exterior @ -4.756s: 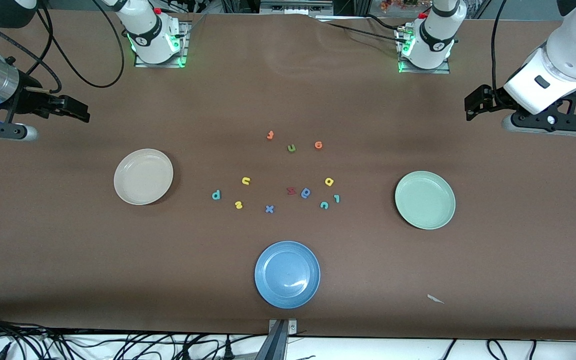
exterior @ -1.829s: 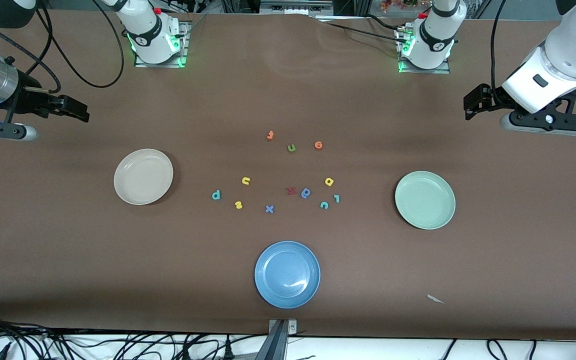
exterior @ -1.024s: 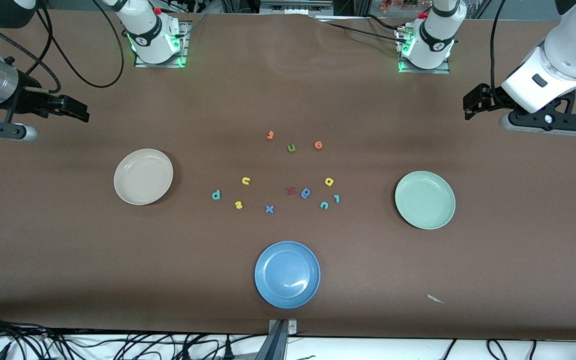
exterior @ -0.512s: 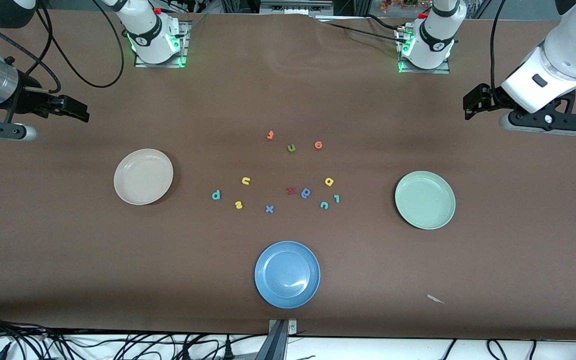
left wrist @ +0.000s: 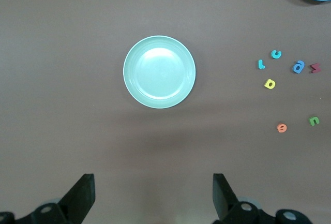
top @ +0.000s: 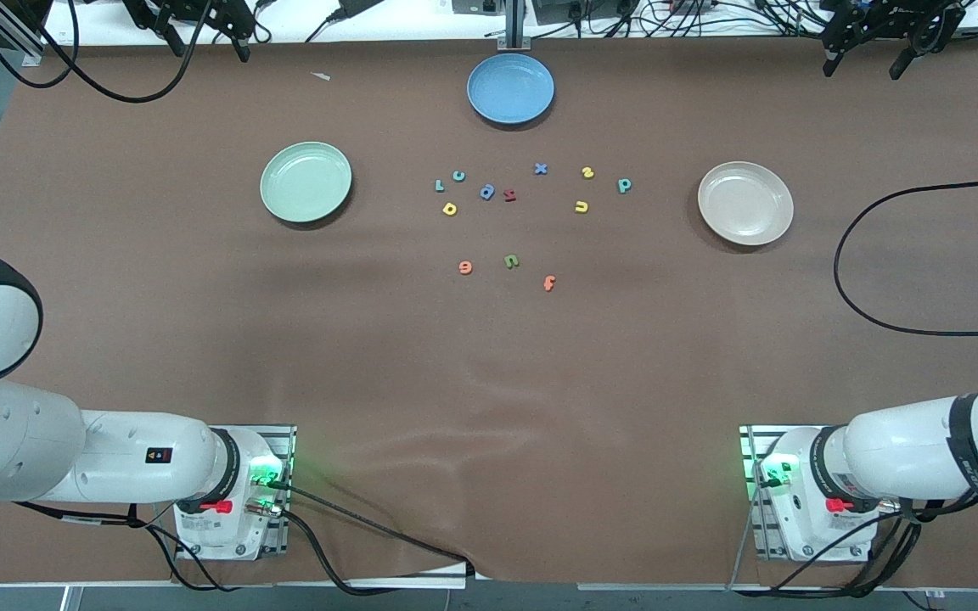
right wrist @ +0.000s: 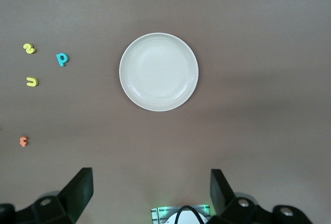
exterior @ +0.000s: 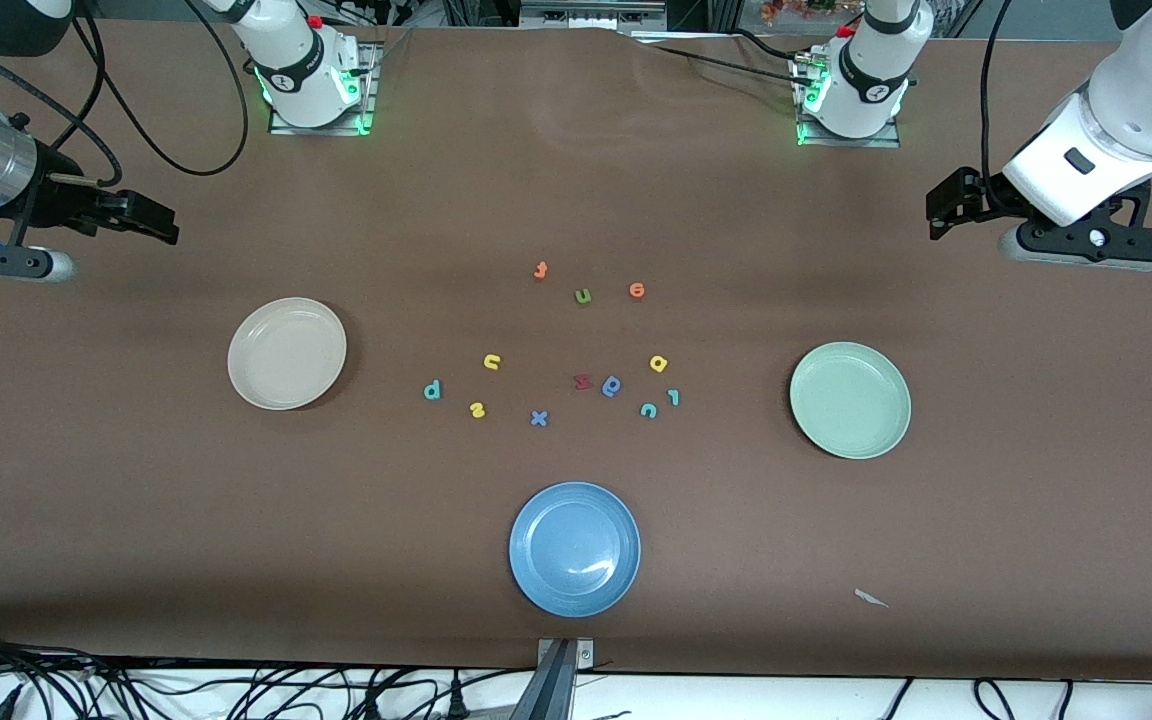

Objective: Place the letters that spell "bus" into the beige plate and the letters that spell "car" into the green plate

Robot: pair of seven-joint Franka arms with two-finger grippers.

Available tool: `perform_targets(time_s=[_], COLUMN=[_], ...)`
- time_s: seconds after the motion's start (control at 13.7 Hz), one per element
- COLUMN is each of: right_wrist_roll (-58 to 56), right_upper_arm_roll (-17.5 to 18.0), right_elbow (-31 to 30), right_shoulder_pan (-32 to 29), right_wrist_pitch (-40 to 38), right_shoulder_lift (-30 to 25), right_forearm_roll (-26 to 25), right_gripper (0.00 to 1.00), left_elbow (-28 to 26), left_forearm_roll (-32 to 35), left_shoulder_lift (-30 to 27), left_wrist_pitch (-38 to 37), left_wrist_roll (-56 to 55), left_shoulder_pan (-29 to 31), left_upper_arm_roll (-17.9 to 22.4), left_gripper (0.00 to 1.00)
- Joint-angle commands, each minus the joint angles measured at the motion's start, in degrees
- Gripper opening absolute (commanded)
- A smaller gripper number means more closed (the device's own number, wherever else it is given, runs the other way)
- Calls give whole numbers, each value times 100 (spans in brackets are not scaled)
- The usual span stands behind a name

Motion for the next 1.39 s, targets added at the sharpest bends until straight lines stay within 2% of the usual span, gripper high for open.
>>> perform_targets(time_s=[0.0, 0.59, 0.95, 1.32], right_wrist_roll=[-10, 8, 16, 304], right_upper_arm_roll=[7, 7, 33, 59], right_elbow=[3, 3, 46, 47], right_shoulder_pan=[-38, -38, 6, 444], right_wrist_pitch=[-39, -22, 49, 785], right_shoulder_lift=[-16, -7, 292, 792], right_forearm_roll=[40, 40, 180, 436], right_gripper=[100, 100, 100, 100], left_elbow=[23, 23, 23, 23], left_forearm_roll=[-67, -67, -75, -128], left_shoulder_lift=[-73, -73, -73, 128], left_wrist_pitch=[-38, -38, -38, -12], left_wrist_roll=[106, 106, 98, 97], left_shoulder_pan=[-7, -7, -7, -15], left_upper_arm_roll=[7, 7, 7, -151], left_gripper=[100, 100, 100, 100])
